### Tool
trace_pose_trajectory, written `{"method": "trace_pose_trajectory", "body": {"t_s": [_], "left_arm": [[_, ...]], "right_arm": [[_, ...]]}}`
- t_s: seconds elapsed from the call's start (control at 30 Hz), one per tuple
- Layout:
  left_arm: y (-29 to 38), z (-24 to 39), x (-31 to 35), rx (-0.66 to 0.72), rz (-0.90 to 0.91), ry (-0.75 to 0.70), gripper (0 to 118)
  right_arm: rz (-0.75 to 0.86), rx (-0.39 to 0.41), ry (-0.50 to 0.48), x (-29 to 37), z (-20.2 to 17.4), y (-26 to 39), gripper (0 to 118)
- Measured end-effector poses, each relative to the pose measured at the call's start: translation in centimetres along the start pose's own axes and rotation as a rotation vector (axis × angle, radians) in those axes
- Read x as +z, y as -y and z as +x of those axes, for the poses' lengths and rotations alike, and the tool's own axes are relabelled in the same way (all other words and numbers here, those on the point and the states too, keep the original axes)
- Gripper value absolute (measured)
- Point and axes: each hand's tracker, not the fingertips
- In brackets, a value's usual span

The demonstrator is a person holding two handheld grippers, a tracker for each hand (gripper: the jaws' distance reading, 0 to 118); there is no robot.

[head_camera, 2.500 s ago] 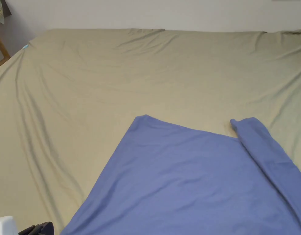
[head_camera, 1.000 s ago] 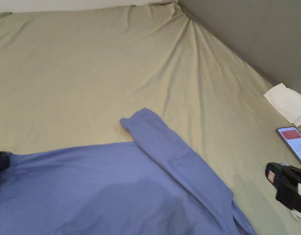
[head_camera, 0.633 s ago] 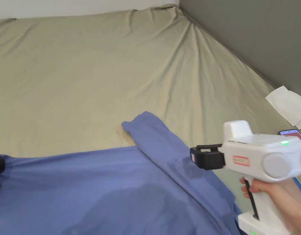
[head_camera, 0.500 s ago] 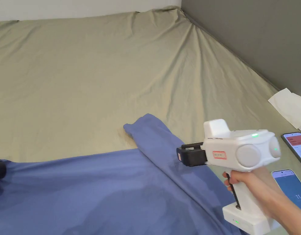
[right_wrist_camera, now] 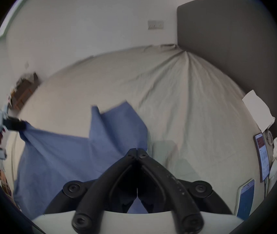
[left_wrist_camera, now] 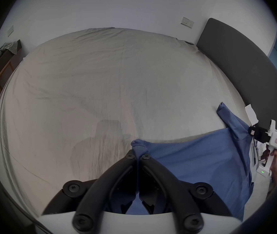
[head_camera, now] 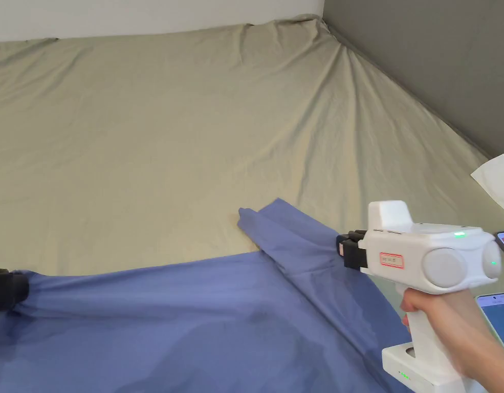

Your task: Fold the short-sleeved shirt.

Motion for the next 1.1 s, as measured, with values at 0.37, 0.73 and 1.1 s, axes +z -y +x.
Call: {"method": "trace_pose_trajectory", "body": {"t_s": [0.37, 0.73, 1.1], "left_arm": [[7.3, 2.7, 18.1, 0.121, 0.561, -0.051, 0], [15.0, 6.3, 32.1, 0.118, 0.829, -0.225, 0], [4.0, 3.4, 26.1, 0.162, 0.92, -0.211, 0]], "right_arm": [[0.542, -0.099, 0.079, 21.5, -3.8, 0.4, 0], [0.738, -0.168, 0.058, 31.9, -5.8, 1.8, 0], [0.775, -0.175, -0.03, 23.1, -7.3, -8.4, 0]]}}
